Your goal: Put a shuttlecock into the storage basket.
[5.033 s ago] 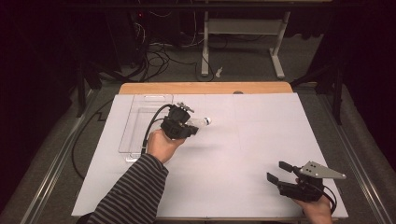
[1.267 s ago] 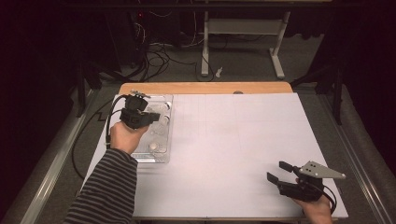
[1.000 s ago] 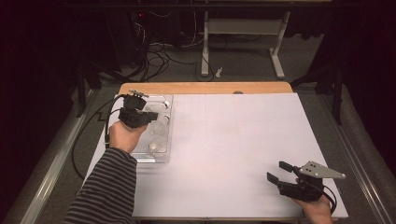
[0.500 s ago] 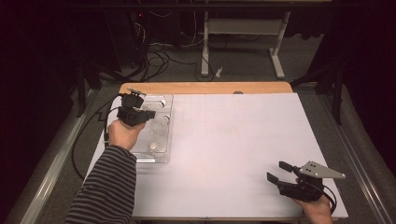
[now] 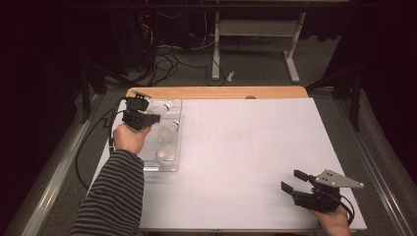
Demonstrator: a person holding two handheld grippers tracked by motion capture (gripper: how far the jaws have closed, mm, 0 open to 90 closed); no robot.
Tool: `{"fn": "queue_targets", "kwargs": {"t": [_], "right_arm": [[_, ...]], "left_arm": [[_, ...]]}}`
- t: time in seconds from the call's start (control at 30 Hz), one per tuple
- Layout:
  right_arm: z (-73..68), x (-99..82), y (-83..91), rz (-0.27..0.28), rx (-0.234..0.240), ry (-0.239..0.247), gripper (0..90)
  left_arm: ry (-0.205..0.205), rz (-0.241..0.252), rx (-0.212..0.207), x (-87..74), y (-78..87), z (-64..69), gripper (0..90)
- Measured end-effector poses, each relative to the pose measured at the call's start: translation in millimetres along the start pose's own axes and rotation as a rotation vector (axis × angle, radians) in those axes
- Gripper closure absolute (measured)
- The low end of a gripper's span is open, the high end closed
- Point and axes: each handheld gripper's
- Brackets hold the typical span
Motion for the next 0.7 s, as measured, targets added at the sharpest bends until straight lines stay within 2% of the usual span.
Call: {"fn": "queue_targets", "kwargs": {"t": [0.7], "right_arm": [[-0.3, 0.0, 0.2, 0.001, 0.002, 0.002, 31.8]], "left_arm": [[0.061, -0.021, 0.050, 0.1, -13.1, -17.5, 89.8]]}}
Point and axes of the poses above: each handheld gripper's, and its own axes: y roughly backward along the jaws, x roughly out of its top, z roughly to its right, and after that the axes turned 8 degrees about z, right-handed
